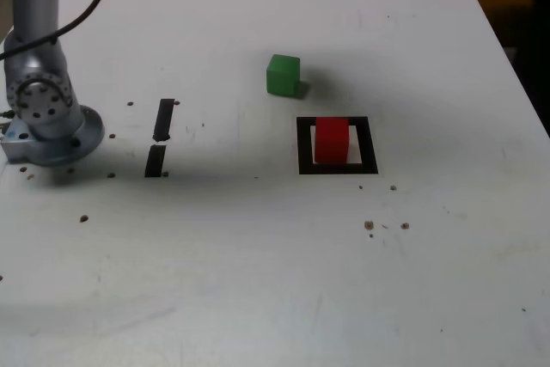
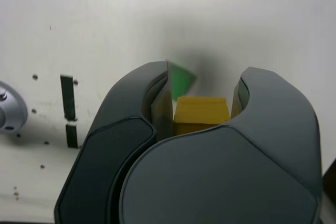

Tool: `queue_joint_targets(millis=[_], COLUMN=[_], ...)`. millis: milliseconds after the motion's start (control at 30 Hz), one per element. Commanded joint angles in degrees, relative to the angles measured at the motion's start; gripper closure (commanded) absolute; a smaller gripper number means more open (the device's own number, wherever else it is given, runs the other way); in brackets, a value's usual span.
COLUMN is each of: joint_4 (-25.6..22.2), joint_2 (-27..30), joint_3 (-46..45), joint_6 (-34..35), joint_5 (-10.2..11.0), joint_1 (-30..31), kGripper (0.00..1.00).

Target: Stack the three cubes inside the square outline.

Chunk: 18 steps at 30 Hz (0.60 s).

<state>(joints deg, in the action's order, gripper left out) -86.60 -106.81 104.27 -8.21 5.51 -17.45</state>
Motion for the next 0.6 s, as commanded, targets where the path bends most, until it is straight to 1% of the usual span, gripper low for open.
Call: queue_joint_targets(millis=[0,167,300,433,567], joint_4=[0.6,3.4,4.4,4.5,5.3], joint_2=[-0.1,-0.3,-2.5,-4.9,-6.0], joint_3=[-1.2,-4.3,-5.5,-6.3,-7.0], joint_6=[1.8,7.4,11.6,13.9,14.8], joint_5=[0.0,-0.2,-0.3,-0.8,-0.6], joint_1=[5.6,13.9,18.4,19.8,20.4], kGripper=[0.83,0.83,0.83,0.83,0.83])
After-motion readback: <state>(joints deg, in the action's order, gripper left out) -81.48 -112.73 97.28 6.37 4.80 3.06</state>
